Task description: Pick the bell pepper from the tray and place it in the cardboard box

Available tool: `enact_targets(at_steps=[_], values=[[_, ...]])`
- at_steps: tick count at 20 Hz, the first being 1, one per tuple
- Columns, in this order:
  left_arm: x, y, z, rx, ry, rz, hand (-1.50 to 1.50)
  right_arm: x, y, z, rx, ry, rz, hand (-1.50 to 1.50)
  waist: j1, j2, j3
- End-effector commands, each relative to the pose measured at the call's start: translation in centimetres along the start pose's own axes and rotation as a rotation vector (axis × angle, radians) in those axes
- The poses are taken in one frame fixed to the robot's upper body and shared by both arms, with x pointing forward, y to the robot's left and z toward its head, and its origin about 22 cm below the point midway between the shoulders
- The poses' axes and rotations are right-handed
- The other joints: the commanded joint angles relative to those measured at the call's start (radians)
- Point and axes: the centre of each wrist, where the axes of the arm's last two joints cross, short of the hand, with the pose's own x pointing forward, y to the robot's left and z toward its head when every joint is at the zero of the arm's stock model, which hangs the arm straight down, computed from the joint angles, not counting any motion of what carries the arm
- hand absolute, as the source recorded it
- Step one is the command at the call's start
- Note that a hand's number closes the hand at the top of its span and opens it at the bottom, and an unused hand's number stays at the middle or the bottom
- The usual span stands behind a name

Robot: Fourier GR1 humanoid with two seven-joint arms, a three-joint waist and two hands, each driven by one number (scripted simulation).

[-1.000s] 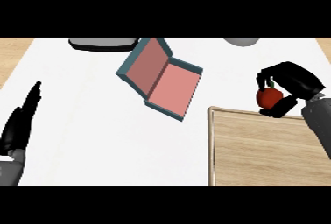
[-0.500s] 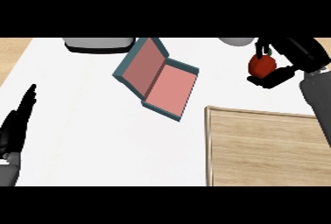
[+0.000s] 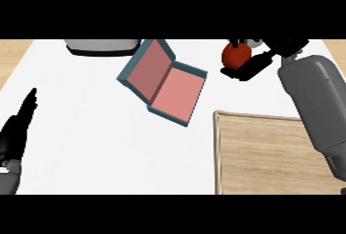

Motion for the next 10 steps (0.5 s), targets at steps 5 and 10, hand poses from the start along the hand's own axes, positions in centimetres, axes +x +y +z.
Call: enact_targets(at_steps=[5,10], values=[[-0.9,-0.3,0.7,-0.011,0.003,0.003,0.0,7.7,1.4,-7.7,-0.001,0.037,-0.157,1.5,0.008,0.001,0.0],[-0.1,-2.0,0.4,-0.006,-0.003,0.008,0.0,9.3,4.0,-10.5,0.045,0.091,-0.239,1.5,0.015,0.005,0.0]])
